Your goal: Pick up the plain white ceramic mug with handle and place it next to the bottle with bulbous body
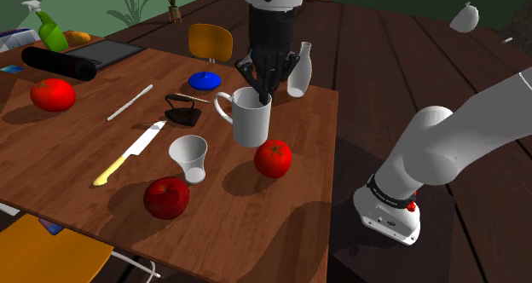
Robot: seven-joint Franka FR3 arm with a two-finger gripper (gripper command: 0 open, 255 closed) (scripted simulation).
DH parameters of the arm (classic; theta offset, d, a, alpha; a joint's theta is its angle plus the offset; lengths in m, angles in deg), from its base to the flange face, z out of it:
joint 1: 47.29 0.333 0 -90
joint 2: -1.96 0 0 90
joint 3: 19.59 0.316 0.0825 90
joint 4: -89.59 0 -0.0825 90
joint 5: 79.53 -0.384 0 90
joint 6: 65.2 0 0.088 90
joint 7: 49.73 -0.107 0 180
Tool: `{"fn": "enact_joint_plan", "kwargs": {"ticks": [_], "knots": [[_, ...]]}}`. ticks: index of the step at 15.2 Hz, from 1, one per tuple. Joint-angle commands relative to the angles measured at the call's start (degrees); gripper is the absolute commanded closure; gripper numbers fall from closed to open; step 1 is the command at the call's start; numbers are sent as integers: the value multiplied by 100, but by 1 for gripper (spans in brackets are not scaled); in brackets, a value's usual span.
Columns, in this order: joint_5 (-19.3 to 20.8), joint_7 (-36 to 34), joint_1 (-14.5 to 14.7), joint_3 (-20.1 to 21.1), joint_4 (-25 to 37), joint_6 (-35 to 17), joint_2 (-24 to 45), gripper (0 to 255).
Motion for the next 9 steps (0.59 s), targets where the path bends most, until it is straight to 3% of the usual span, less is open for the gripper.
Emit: {"fn": "enact_joint_plan", "kwargs": {"ticks": [1, 9], "knots": [[24, -10, -15, -19, 187, 154, 37, 255], [99, -92, -56, -57, 940, 752, 197, 255]]}}
